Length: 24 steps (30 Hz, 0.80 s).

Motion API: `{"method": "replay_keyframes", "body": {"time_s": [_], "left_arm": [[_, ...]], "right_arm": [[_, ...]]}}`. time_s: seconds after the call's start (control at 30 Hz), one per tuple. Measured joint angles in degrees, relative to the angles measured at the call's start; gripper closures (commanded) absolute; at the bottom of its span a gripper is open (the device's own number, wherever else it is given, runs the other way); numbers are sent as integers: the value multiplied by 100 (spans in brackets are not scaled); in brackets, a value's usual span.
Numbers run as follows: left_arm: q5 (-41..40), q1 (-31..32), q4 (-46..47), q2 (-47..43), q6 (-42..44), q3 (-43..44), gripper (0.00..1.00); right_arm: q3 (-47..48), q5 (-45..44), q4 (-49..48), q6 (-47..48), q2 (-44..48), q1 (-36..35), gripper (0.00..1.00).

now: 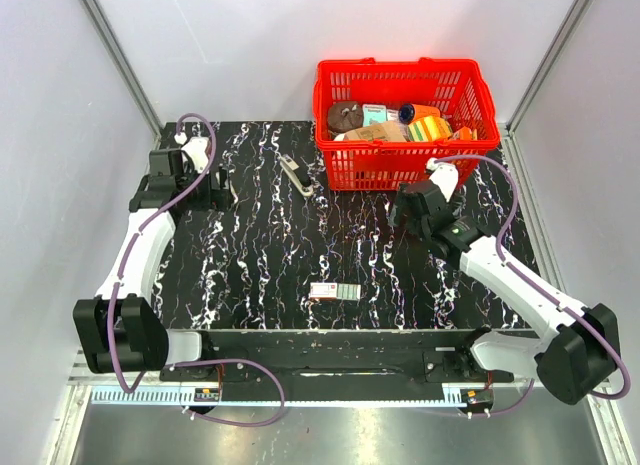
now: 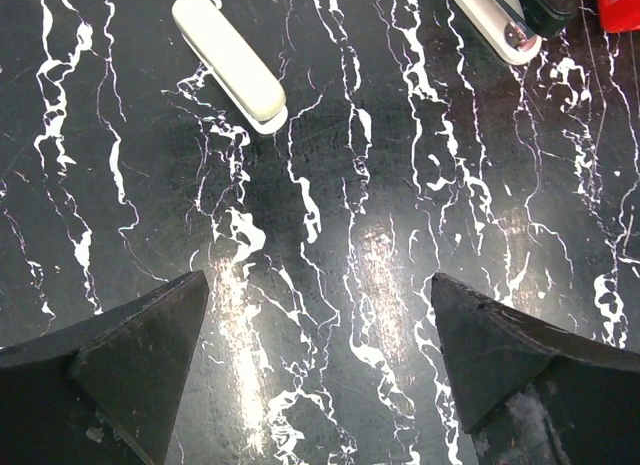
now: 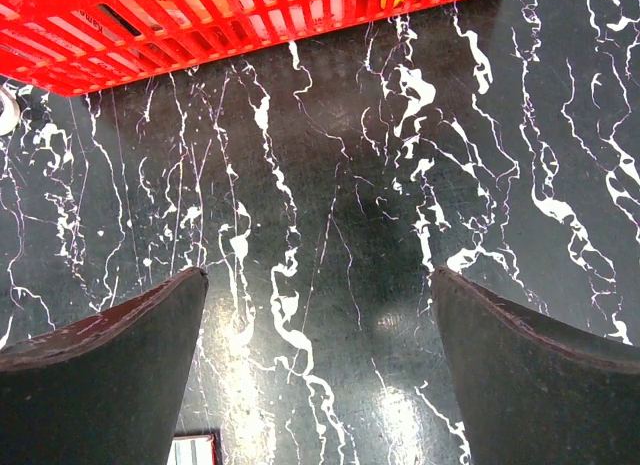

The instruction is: Unload the staples from the stapler

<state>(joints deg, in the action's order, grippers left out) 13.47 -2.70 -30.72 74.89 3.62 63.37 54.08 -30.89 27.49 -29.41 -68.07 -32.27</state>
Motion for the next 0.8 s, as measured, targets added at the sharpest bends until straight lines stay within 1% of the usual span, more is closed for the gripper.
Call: {"method": "replay_keyframes", "body": {"time_s": [0.17,0.23,0.37,0.47,0.73,0.8], "left_arm": [[-136,15,326,-13,-22,-170,1],[-310,81,411,70,-83,-138,2],[-850,391,365,911,-326,538,1],[-1193,551,393,1453,-553,855,1],[-1915,570,402,2479,-1196,1585,1],[-2013,570,446,2662,-1294,1663,4]], "right_arm": [[0,7,-42,79,-79,0,1],[-4,26,-70,157,-118,0,1],[-46,59,-153,319,-131,-11,0],[-83,107,-254,402,-131,-39,1],[-205,345,-437,535,-131,-149,1],[-205,385,-507,564,-133,-192,1]]}}
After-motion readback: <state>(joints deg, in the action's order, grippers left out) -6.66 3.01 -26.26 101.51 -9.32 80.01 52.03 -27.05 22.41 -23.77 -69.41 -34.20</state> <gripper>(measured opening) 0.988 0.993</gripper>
